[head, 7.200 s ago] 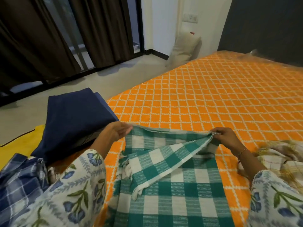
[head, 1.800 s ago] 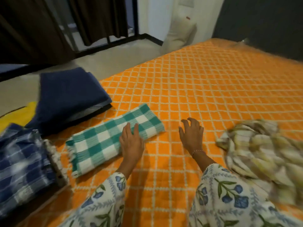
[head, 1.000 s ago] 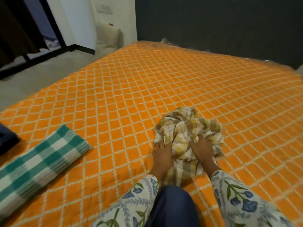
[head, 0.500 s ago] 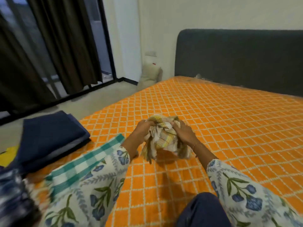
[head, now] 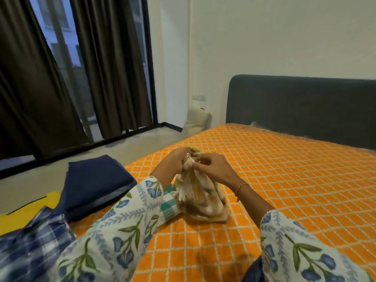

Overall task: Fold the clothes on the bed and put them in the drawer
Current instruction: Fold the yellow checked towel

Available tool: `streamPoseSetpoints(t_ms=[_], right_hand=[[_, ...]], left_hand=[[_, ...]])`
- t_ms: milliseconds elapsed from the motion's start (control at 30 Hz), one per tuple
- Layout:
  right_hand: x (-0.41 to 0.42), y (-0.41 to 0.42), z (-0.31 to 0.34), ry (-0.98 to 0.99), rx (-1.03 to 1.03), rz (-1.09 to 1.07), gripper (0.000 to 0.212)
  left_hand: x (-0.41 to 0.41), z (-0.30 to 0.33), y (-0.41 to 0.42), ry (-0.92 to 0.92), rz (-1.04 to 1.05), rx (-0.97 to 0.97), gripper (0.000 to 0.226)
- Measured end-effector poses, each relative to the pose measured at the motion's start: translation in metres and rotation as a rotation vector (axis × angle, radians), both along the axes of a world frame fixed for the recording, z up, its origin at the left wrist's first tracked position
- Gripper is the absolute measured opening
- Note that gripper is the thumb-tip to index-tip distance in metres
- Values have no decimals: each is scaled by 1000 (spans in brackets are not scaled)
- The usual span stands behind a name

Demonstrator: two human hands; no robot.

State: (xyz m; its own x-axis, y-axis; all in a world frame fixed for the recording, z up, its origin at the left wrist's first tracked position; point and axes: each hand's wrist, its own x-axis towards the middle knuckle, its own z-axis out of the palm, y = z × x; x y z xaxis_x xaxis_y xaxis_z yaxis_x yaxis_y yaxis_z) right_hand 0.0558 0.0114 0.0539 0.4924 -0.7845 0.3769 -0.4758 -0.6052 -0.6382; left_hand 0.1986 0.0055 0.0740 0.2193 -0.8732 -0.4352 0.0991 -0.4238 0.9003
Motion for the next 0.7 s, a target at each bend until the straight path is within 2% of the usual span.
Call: streamPoseSetpoints(t_ms=[100, 200, 267, 300, 333, 367, 467, 500, 600, 633, 700], right_hand=[[9, 5, 9, 176, -160, -50, 13], [2, -4, 24, 232, -86, -53, 22], [-6, -12, 35, 190, -64, -64, 23], [-9, -17, 40, 154, -78, -73, 24], [-12, -21, 46, 128, -99, -85, 25], [-14, -24, 52, 119, -122, -101, 23], [-24, -34, 71, 111, -169, -123, 19], [-28, -37, 78, 122, -186, -124, 20], [-39, -45, 91, 152, -244, -142, 20], [-43, -48, 94, 134, -256, -155, 20], [-53, -56, 104, 71, -276, -194, 20]], left_hand=[[-2, 6, 1, -23, -1, -30, 32], [-3, 13, 3, -101, -118, 16, 40], [-4, 20, 7, -417, -221, 4, 38], [-3, 25, 8, -599, -257, -15, 46], [-1, 28, 7, -700, -264, -93, 50], [-2, 31, 5, -724, -306, -219, 47], [-12, 42, 1, -486, -446, -513, 8], [-17, 46, 0, -530, -454, -612, 3], [-25, 44, -19, -836, -338, -790, 28], [-25, 42, -23, -865, -307, -797, 36], [-24, 40, -25, -765, -304, -813, 34]])
